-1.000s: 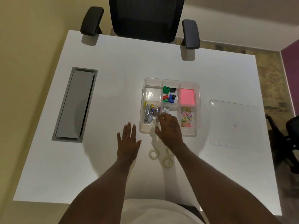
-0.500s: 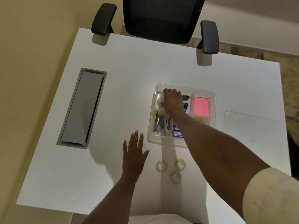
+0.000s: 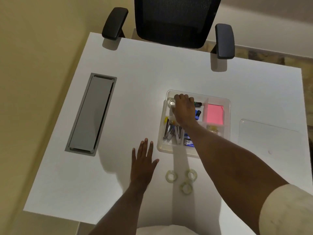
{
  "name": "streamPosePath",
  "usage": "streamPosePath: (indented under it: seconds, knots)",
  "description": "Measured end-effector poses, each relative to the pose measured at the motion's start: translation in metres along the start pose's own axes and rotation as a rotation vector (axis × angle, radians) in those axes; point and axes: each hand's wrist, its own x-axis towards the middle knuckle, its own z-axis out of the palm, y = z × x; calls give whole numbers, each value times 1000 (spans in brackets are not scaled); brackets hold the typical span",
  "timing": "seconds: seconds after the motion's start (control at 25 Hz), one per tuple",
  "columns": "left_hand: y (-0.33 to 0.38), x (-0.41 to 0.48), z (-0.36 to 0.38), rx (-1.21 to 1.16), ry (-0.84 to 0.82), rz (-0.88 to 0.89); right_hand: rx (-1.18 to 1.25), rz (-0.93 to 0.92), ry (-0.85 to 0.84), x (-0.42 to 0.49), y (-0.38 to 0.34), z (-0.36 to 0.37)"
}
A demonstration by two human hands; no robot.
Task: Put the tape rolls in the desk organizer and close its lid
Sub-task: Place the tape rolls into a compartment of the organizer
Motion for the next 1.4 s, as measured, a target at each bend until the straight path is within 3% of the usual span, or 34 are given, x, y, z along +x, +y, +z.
streamPosePath:
  seconds: [0.24,0.48,0.8,1.04,1.2,1.4]
  knots:
    - [10,-2,-17,53,-63,-12,119,-85,115,-81,2,-10]
    - [21,-6,-31,46,-94,-33,231,-175,119,-189,1,-2]
    - [22,-7,-35,75,-123,-28,273,-173,-281,-273,5,27]
    - [21,-6,-36,58,-133,-19,232,-188,-383,-280,1,40]
    - [20,-6,-34,50,-128,-20,234,-228,-343,-276,0,40]
    - [18,-7,-32,44,-120,-22,323,-267,-109,-233,0,15]
